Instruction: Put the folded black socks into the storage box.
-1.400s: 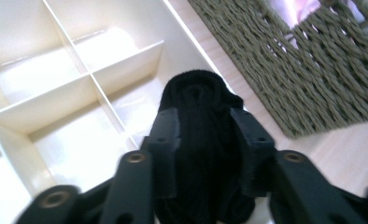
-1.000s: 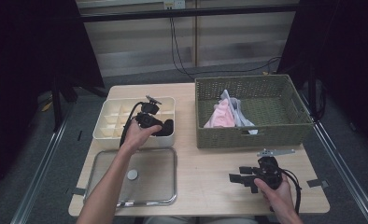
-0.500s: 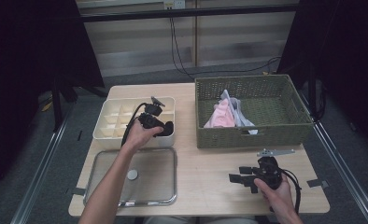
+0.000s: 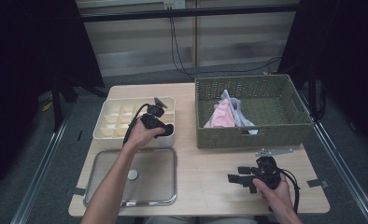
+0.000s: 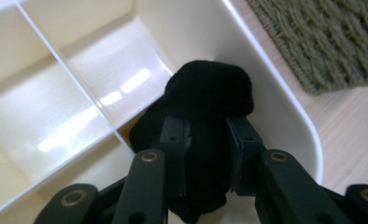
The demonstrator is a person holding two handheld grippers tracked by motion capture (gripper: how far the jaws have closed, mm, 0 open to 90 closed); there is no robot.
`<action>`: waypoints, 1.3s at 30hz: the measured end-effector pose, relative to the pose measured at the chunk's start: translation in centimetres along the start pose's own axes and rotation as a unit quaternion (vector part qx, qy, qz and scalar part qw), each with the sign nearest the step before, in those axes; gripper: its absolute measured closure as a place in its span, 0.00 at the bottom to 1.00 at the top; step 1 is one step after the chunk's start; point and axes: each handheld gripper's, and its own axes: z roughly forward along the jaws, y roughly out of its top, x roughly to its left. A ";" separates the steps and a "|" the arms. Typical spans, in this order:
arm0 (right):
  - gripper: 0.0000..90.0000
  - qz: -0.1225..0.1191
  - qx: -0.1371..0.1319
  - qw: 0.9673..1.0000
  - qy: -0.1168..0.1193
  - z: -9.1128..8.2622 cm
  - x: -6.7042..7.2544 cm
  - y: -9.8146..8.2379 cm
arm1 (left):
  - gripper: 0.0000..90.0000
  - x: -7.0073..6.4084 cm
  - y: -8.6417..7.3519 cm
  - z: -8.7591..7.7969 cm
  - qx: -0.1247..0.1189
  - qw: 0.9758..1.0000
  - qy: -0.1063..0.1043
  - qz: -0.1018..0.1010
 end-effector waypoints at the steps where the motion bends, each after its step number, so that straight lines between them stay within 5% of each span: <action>1: 0.31 0.001 0.001 1.000 -0.001 0.0 0.0 0.0 | 0.80 -0.1 0.0 0.0 0.000 1.000 0.005 0.005; 4: 0.31 -0.001 0.000 1.000 0.000 0.0 0.0 0.1 | 0.79 -0.7 -0.3 0.0 -0.008 0.999 0.023 0.020; 11: 0.31 0.002 -0.001 1.000 -0.001 -0.1 -0.2 0.1 | 0.75 0.2 -1.2 -0.6 -0.042 0.999 -0.011 0.019; 16: 0.31 0.005 -0.001 1.000 -0.002 -0.1 -0.3 0.2 | 0.64 -0.4 -1.2 -1.1 -0.051 0.998 -0.009 0.040; 22: 0.31 0.004 -0.003 1.000 -0.003 -0.2 -0.2 0.1 | 0.56 -0.1 -1.5 -1.8 -0.077 0.997 -0.020 0.025; 30: 0.31 0.007 -0.008 1.000 -0.003 -0.5 -0.4 0.1 | 0.39 0.3 -1.9 -3.2 -0.144 0.989 -0.025 0.004; 39: 0.31 0.010 -0.007 1.000 -0.006 -0.3 -0.6 0.4 | 0.22 0.8 -2.7 -4.6 -0.167 0.986 -0.016 -0.005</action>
